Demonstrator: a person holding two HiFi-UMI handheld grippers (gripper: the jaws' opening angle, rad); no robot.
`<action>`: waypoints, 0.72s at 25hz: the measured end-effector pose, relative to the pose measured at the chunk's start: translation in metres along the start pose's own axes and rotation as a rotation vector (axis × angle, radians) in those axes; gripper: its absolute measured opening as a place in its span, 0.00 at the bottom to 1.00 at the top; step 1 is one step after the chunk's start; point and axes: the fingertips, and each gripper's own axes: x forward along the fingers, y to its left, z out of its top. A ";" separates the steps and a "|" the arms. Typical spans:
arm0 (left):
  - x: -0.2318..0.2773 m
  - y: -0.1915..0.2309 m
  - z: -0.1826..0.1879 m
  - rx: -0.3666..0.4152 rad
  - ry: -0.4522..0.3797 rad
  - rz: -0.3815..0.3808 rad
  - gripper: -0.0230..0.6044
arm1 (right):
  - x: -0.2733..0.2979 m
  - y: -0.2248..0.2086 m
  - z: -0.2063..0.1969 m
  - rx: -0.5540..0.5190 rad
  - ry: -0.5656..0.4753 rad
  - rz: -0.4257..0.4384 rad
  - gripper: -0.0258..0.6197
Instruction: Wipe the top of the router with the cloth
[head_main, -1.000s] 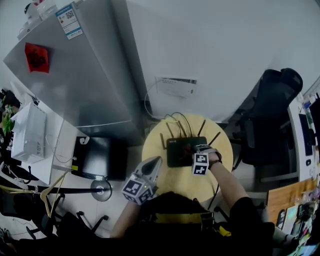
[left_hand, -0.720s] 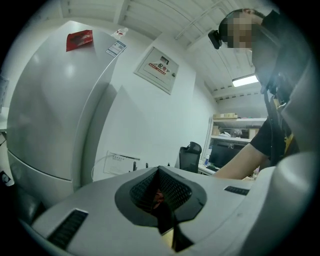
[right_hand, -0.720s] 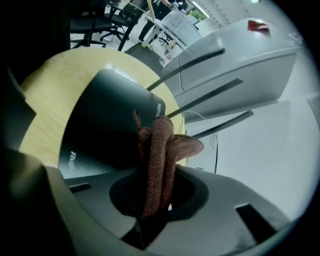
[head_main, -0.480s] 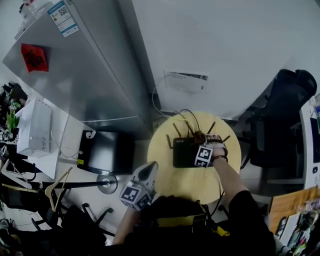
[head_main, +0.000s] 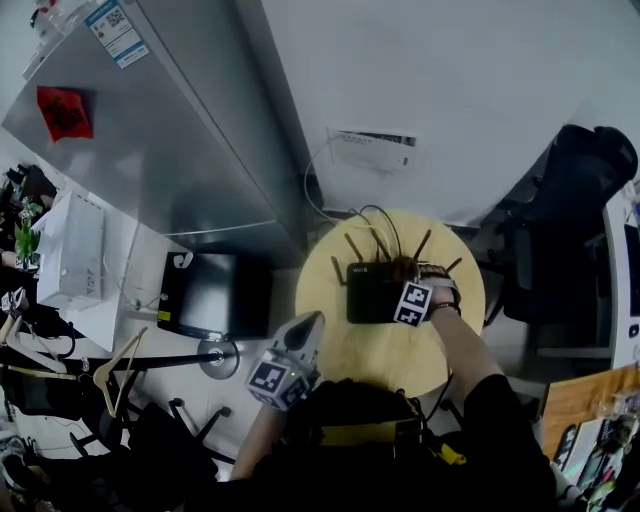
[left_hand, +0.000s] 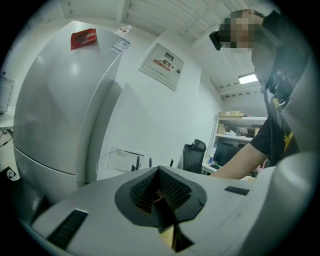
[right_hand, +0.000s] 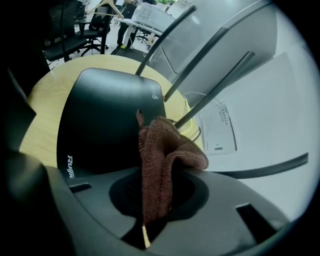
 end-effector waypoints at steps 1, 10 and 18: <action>0.001 -0.001 0.000 0.002 -0.006 -0.009 0.02 | -0.002 0.003 0.000 0.002 0.003 0.005 0.14; 0.003 -0.021 0.007 0.042 -0.010 -0.055 0.02 | -0.024 0.038 -0.008 -0.040 -0.003 0.121 0.14; -0.007 -0.030 0.004 0.033 -0.032 -0.060 0.02 | -0.042 0.064 -0.018 -0.032 -0.027 0.188 0.14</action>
